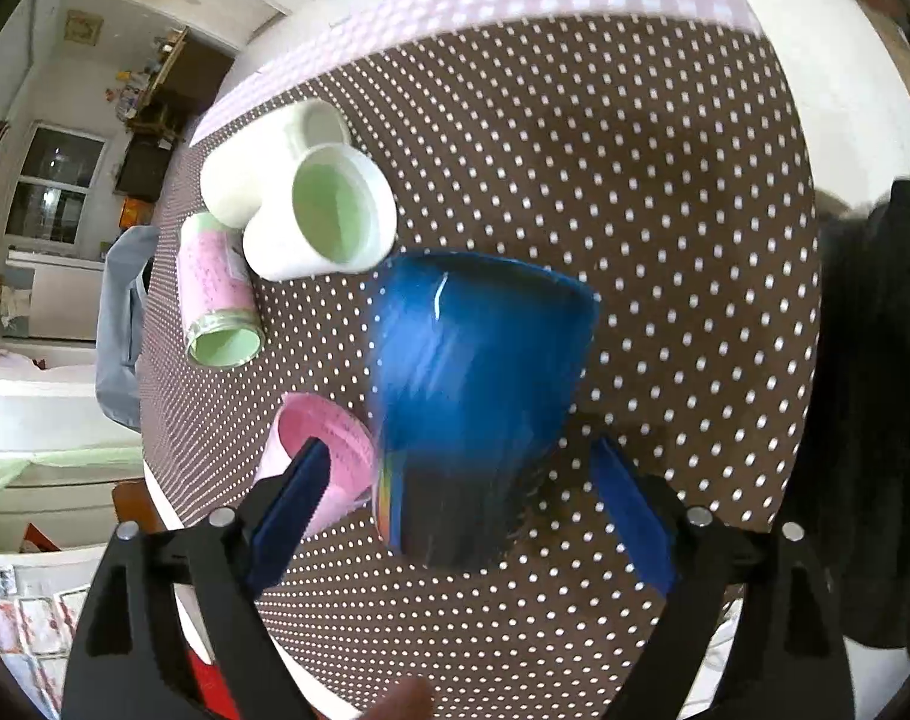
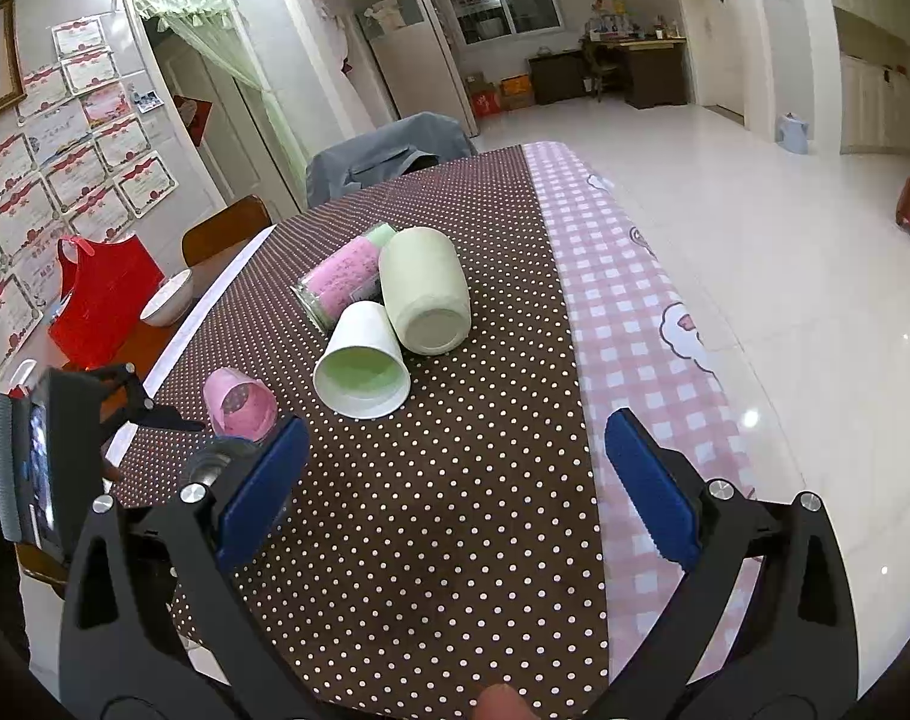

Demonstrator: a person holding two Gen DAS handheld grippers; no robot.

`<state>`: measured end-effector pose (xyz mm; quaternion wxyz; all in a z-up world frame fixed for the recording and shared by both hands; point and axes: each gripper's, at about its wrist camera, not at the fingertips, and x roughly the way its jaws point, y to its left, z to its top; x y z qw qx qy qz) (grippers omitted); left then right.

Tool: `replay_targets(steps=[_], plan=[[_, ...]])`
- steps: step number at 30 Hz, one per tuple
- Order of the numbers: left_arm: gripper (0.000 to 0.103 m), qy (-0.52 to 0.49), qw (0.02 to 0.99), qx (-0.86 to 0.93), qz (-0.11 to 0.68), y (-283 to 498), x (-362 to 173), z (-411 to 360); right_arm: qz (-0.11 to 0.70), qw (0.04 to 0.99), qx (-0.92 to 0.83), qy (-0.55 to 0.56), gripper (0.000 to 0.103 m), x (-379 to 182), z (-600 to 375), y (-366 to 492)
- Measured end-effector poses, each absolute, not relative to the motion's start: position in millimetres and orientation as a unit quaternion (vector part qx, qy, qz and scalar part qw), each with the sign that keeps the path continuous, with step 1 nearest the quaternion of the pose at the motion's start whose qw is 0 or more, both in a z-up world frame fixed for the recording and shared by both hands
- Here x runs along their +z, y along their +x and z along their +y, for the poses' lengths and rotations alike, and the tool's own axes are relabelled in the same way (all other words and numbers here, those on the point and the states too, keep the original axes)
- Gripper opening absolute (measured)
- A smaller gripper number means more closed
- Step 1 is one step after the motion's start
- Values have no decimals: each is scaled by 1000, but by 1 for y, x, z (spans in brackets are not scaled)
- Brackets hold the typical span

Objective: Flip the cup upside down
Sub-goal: 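Lower the can onto the table on its side and open the left tool, then move the right tool toward the black can lying on the table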

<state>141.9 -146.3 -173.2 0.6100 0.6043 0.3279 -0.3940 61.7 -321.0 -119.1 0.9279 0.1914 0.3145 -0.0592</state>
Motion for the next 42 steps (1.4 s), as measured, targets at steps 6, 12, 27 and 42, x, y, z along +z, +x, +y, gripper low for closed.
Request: replay_targets(steps=[6, 12, 27, 42], plan=[[87, 572, 646, -391, 321, 143, -165, -140, 322, 927, -53, 187, 97, -122, -314, 66], [87, 495, 725, -374, 299, 142, -146, -125, 331, 927, -42, 172, 97, -123, -303, 73], [89, 319, 847, -332, 267, 106, -108, -79, 306, 944, -10, 121, 97, -93, -250, 65], [89, 237, 914, -258, 203, 70, -64, -56, 269, 960, 15, 79, 97, -64, -229, 47]])
